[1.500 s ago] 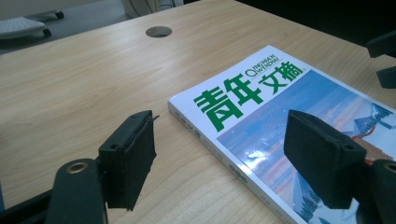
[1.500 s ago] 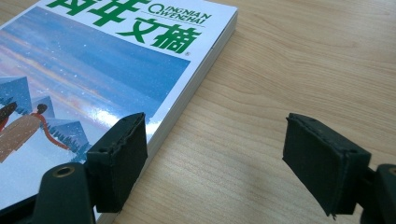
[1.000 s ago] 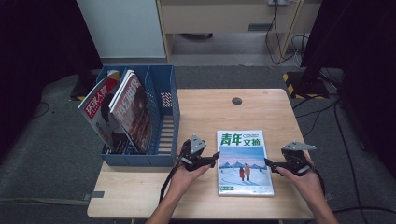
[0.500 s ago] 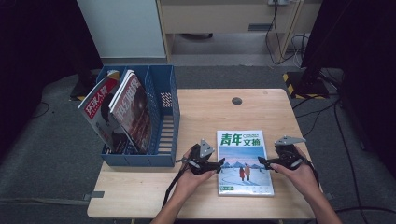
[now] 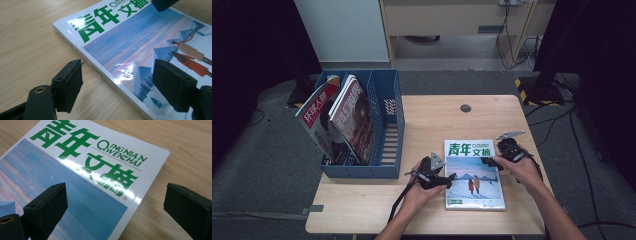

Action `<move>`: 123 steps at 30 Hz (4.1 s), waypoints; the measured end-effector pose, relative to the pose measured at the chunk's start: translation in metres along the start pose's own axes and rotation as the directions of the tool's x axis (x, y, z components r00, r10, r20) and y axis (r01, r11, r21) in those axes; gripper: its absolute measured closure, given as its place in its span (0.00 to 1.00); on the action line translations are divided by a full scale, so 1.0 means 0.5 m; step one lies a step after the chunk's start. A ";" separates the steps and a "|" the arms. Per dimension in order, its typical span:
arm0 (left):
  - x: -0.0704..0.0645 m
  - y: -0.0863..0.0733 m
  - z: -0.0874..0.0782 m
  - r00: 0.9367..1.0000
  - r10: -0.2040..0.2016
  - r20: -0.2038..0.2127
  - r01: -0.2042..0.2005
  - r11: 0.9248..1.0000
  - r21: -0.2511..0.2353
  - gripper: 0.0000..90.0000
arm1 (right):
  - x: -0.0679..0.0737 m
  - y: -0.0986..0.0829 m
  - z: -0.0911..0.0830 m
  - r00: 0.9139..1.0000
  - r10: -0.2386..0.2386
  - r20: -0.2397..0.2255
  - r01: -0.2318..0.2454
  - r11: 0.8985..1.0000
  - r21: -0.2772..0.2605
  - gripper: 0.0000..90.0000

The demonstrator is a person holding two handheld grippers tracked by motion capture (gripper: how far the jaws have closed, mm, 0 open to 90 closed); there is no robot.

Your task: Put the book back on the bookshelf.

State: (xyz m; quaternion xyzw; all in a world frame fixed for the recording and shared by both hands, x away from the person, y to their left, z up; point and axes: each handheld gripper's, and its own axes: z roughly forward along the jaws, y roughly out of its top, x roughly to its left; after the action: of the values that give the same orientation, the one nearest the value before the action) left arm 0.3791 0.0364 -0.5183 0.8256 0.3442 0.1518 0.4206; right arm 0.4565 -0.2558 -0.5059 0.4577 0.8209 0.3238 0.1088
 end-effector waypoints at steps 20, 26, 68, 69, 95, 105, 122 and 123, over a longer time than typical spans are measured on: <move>-0.004 -0.016 0.013 1.000 -0.014 -0.001 0.015 1.000 0.023 0.26 | -0.030 0.021 0.060 0.996 0.080 -0.041 -0.080 0.997 0.012 0.05; 0.000 -0.017 0.014 0.999 -0.042 0.009 0.041 0.999 0.027 0.26 | -0.027 0.022 0.061 0.996 0.077 -0.044 -0.076 0.997 0.014 0.05; -0.005 -0.015 0.027 0.997 -0.083 0.012 0.083 0.997 0.011 0.26 | -0.018 -0.038 0.003 0.987 0.105 -0.121 -0.105 0.994 0.009 0.29; -0.004 -0.015 0.027 0.996 -0.085 0.015 0.085 0.996 0.012 0.26 | -0.019 -0.038 0.003 0.987 0.102 -0.121 -0.102 0.995 0.008 0.31; -0.004 -0.015 0.029 0.997 -0.078 0.019 0.078 0.997 0.006 0.27 | 0.009 -0.028 -0.013 0.988 0.076 -0.133 -0.074 0.997 0.018 0.29; -0.004 -0.015 0.029 0.997 -0.078 0.021 0.078 0.997 0.006 0.27 | 0.024 -0.025 -0.010 0.983 0.062 -0.173 -0.056 0.998 0.036 0.25; -0.004 -0.016 0.030 0.996 -0.083 0.021 0.083 0.997 0.004 0.27 | 0.069 -0.015 -0.003 0.974 -0.033 -0.222 0.052 0.996 0.077 0.51; -0.004 -0.016 0.029 0.996 -0.082 0.020 0.082 0.997 0.004 0.27 | 0.071 -0.015 -0.002 0.974 -0.035 -0.225 0.053 0.996 0.076 0.54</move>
State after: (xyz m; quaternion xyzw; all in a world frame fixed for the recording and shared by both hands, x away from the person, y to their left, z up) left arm 0.3820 0.0293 -0.5332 0.8131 0.3735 0.1254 0.4285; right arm 0.4309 -0.2299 -0.5056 0.4040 0.8505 0.3369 0.0042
